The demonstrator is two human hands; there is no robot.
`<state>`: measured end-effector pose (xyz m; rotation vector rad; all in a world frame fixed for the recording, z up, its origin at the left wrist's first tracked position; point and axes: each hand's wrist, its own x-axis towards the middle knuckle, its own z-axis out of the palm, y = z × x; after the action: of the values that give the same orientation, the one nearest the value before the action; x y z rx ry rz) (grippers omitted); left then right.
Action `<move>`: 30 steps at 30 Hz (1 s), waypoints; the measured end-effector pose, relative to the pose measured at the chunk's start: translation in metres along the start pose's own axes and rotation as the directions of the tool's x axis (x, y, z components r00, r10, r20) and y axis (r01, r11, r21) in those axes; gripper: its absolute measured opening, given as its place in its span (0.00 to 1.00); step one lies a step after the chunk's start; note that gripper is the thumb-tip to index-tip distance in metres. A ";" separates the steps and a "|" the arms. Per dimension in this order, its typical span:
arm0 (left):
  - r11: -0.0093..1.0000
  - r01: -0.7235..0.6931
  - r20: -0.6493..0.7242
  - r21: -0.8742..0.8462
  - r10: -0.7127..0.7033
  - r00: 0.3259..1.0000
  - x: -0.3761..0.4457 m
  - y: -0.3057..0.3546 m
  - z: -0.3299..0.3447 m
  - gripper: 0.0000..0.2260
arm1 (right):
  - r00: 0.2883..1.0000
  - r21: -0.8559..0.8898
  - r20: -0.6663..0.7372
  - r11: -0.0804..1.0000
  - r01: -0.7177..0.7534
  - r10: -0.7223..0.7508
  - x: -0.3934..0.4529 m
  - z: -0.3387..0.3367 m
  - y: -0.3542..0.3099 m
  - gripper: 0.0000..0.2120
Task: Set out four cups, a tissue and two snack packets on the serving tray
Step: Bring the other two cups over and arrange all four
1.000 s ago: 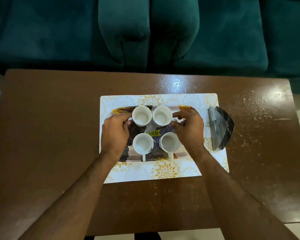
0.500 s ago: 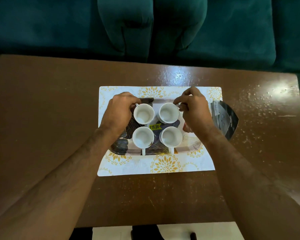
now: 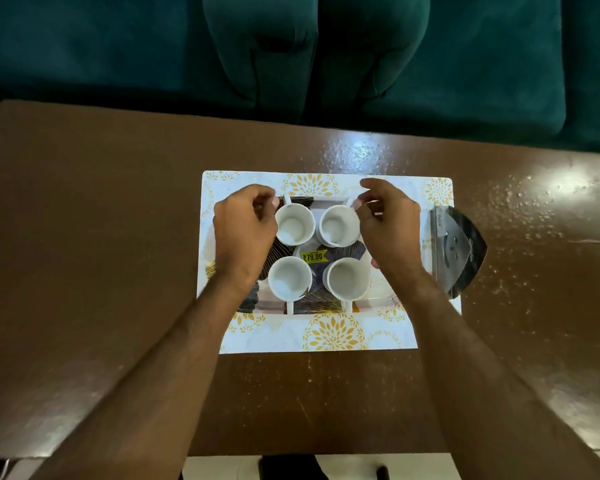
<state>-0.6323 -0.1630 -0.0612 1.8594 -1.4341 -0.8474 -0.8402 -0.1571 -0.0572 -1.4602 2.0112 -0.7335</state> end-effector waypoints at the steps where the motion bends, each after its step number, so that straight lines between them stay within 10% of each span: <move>1: 1.000 0.007 -0.003 -0.003 -0.007 1.000 -0.006 -0.001 0.000 0.06 | 0.999 0.036 -0.011 0.999 -0.039 0.040 -0.004 0.000 0.000 0.13; 30: 0.995 -0.089 0.074 0.041 0.086 0.994 -0.016 0.003 0.010 0.08 | 1.000 -0.071 0.011 0.997 -0.027 0.028 -0.017 0.002 0.001 0.12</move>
<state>-0.6452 -0.1488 -0.0628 1.8008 -1.5788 -0.8539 -0.8353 -0.1411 -0.0571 -1.4701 2.0638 -0.6464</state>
